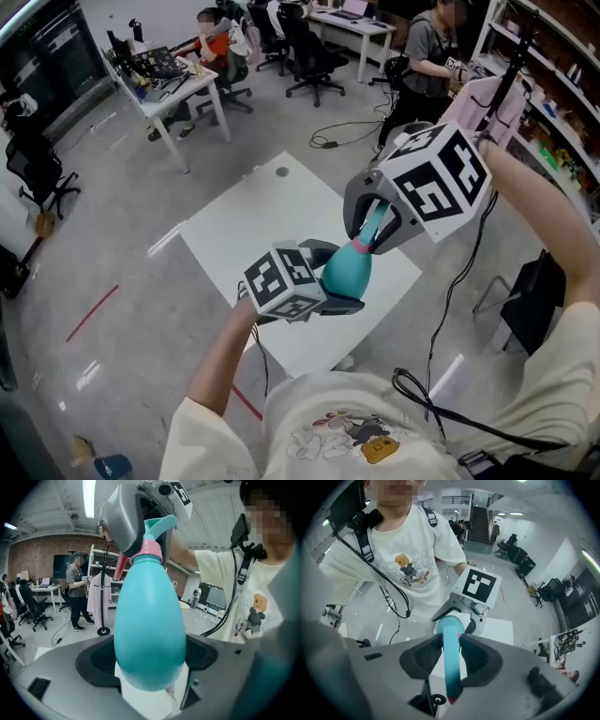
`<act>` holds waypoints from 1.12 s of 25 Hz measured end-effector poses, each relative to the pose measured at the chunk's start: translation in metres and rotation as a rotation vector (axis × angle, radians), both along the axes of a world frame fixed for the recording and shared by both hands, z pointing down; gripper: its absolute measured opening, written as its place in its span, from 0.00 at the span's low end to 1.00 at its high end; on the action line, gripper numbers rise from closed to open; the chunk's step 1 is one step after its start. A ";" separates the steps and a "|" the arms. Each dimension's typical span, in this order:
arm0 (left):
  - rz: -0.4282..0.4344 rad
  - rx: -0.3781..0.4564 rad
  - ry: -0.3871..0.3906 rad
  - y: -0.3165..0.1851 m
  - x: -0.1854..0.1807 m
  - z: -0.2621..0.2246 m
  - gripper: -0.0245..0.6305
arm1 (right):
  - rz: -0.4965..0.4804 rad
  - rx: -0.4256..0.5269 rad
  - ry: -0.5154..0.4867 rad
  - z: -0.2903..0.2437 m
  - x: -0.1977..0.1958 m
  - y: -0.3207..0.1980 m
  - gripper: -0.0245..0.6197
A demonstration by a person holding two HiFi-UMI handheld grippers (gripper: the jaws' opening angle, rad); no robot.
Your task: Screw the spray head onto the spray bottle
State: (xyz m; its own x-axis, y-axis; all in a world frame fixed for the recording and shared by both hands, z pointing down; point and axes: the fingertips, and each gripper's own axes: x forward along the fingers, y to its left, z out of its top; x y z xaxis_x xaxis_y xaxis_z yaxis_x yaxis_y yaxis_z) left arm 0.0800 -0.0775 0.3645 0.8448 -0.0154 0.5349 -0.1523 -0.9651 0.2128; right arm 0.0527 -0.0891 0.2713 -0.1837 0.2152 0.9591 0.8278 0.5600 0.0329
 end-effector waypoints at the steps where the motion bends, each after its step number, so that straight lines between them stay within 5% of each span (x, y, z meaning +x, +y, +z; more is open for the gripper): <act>1: 0.003 -0.014 -0.014 0.001 0.000 0.002 0.66 | -0.013 0.020 0.019 0.003 0.002 0.000 0.24; 6: -0.029 -0.042 -0.077 -0.002 0.004 0.015 0.66 | -0.067 0.130 0.099 0.018 0.010 -0.005 0.24; 10: -0.146 0.045 -0.114 -0.014 -0.002 0.018 0.66 | 0.019 0.080 0.093 0.019 0.006 -0.008 0.24; 13: -0.296 0.142 -0.182 -0.035 -0.011 0.018 0.66 | 0.169 0.046 0.070 0.016 0.001 -0.019 0.24; 22: -0.690 0.352 -0.359 -0.083 -0.044 0.045 0.66 | 0.899 -0.012 0.059 0.046 -0.018 -0.055 0.24; 24: -0.731 0.356 -0.343 -0.087 -0.045 0.046 0.66 | 0.938 -0.013 0.021 0.049 -0.020 -0.059 0.24; 28: -0.704 0.351 -0.309 -0.088 -0.043 0.049 0.66 | 0.926 -0.066 0.008 0.050 -0.020 -0.057 0.40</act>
State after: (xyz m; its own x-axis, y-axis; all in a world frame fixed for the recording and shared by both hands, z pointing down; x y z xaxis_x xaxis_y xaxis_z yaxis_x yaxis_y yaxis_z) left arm 0.0366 -0.1652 0.4131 0.3918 -0.6919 0.6064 -0.7451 -0.6253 -0.2320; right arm 0.0332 -0.1463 0.3212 -0.3032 0.0401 0.9521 0.0498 0.9984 -0.0262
